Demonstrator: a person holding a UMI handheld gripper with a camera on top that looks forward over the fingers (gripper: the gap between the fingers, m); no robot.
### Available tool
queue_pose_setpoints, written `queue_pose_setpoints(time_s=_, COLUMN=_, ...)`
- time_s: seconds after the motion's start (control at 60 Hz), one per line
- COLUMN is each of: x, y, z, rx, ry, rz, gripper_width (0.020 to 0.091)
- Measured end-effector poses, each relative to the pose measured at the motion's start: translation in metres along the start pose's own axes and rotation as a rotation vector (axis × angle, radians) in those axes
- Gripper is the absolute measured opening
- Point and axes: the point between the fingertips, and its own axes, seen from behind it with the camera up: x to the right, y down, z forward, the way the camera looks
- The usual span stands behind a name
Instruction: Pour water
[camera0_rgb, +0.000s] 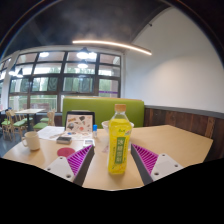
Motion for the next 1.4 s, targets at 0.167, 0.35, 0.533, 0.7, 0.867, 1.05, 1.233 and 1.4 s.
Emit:
queue_pose_setpoints(time_s=0.167, x=0.016, y=-0.008, z=0.071, rx=0.028, ry=0.022, rz=0.014, gripper_width=0.0820)
queue_pose_setpoints(time_s=0.35, x=0.018, y=-0.006, z=0.111, rx=0.051, ry=0.060, rz=0.017, gripper_width=0.0437)
queue_pose_setpoints(time_s=0.533, x=0.008, y=-0.003, z=0.115, rx=0.061, ry=0.079, rz=-0.013, gripper_width=0.0304)
queue_pose_setpoints(time_s=0.7, x=-0.025, y=-0.019, z=0.109, rx=0.028, ry=0.077, rz=-0.199, gripper_width=0.0304)
queue_pose_setpoints(time_s=0.867, x=-0.109, y=-0.095, z=0.093, rx=0.115, ry=0.035, rz=-0.668, gripper_width=0.0303)
queue_pose_setpoints(time_s=1.05, x=-0.232, y=-0.115, z=0.093, rx=0.215, ry=0.032, rz=-1.399, gripper_width=0.0301)
queue_pose_setpoints(time_s=1.233, x=-0.293, y=-0.083, z=0.097, rx=0.285, ry=0.118, rz=-2.140, gripper_width=0.0304)
queue_pose_setpoints(time_s=1.4, x=-0.300, y=-0.068, z=0.113, rx=0.263, ry=0.094, rz=-2.299, gripper_width=0.0303)
